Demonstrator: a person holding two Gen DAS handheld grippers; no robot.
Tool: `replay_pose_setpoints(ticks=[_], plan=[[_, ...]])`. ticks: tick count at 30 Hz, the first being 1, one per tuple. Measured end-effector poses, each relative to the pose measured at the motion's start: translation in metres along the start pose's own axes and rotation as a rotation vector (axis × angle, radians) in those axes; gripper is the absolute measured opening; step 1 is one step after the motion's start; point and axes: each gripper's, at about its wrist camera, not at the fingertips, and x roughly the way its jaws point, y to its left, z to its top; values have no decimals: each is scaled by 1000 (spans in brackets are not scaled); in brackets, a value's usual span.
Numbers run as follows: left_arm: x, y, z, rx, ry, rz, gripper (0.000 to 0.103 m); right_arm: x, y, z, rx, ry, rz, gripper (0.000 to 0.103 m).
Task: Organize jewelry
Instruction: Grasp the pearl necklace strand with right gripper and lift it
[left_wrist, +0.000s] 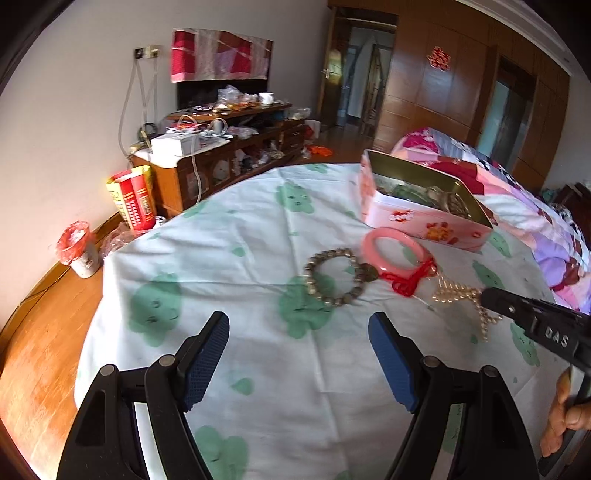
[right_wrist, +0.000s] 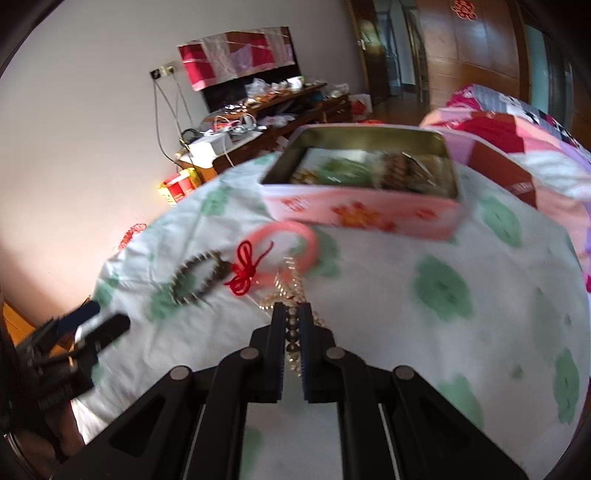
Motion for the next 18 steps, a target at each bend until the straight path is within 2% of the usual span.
replay_pose_setpoints(ticks=[8, 11, 12, 13, 15, 18], plan=[[14, -14, 10, 5, 17, -20, 78, -15, -38, -14, 52, 12, -100, 10], [21, -20, 13, 20, 24, -17, 78, -19, -41, -15, 54, 4, -65, 12], [23, -21, 14, 24, 28, -16, 78, -20, -40, -13, 50, 0, -50, 21], [25, -22, 15, 25, 31, -16, 78, -20, -38, -11, 39, 1, -44, 42], [28, -23, 16, 24, 38, -19, 78, -16, -33, -9, 2, -11, -60, 66], [33, -24, 17, 12, 52, -34, 78, -4, -27, -7, -54, 12, -110, 66]])
